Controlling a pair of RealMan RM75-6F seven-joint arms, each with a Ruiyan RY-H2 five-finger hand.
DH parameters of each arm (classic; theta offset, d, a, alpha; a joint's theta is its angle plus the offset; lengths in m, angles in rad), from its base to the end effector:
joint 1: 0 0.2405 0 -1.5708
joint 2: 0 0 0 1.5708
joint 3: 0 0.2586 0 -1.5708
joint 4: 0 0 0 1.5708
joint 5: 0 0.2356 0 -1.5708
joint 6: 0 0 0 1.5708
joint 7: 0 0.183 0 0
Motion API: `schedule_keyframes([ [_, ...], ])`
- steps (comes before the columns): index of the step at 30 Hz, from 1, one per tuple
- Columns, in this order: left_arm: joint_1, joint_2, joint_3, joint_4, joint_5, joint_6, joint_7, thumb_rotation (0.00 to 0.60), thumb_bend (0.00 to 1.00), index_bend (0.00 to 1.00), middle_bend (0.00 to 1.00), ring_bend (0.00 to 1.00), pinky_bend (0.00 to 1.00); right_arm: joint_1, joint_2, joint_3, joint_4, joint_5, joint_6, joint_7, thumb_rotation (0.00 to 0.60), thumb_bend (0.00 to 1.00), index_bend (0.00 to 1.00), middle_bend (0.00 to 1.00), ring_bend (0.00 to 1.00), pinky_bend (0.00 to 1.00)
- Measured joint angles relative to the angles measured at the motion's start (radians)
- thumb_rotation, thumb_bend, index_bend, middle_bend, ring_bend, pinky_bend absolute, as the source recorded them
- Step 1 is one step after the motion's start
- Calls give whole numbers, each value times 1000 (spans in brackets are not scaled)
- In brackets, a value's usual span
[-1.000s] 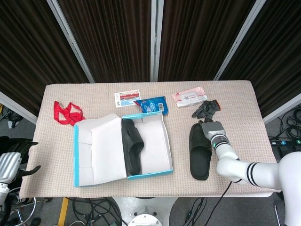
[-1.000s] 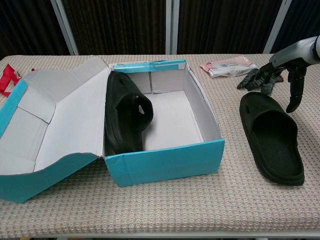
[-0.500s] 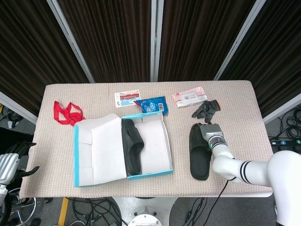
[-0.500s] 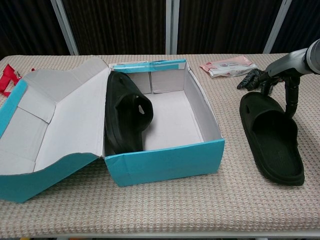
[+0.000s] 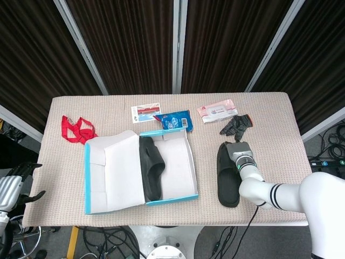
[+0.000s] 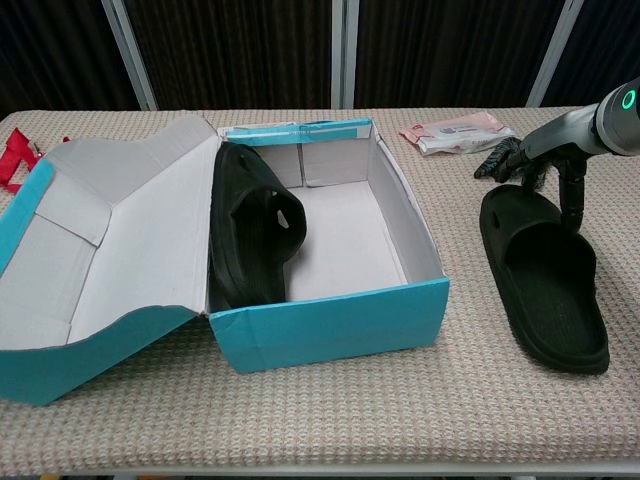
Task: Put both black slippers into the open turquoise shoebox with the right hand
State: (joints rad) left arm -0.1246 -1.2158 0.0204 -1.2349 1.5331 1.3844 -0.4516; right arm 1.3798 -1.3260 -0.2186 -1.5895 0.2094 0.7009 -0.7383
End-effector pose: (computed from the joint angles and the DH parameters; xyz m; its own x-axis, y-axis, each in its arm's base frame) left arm -0.3957 0.2254 0.1236 0.2408 0.1413 0.9602 0.9701 -0.0036 -0.2427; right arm -0.1882 -0.4159 -0.0230 0.5034 -0.7078 0.4957 -0.7432 -0.0621 0.6662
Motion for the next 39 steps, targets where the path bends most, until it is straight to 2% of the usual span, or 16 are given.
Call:
schedule_keyframes([
  [8,0,-2,0,2,-1,-2,-1,600,175,222,229,129,197,2,-8,-4,7,13,11,-18,600,24,187,314,5,135],
  [12,-1,-3,1,4,-1,-5,0,600,175,222,229,129,197,-3,-14,-1,11,5,29,-21,600,26,261,370,38,135],
  [26,-4,-8,0,10,-6,-15,-3,600,175,222,229,129,197,-36,-35,31,24,-36,89,-40,600,45,458,435,95,134],
  [33,-6,-7,1,7,-6,-19,2,600,175,222,229,130,197,-73,-13,67,-4,-133,130,-3,600,61,534,486,145,136],
  [39,-8,-8,2,2,-6,-23,10,600,175,222,229,129,196,-135,67,118,-85,-303,173,90,600,65,581,521,171,154],
])
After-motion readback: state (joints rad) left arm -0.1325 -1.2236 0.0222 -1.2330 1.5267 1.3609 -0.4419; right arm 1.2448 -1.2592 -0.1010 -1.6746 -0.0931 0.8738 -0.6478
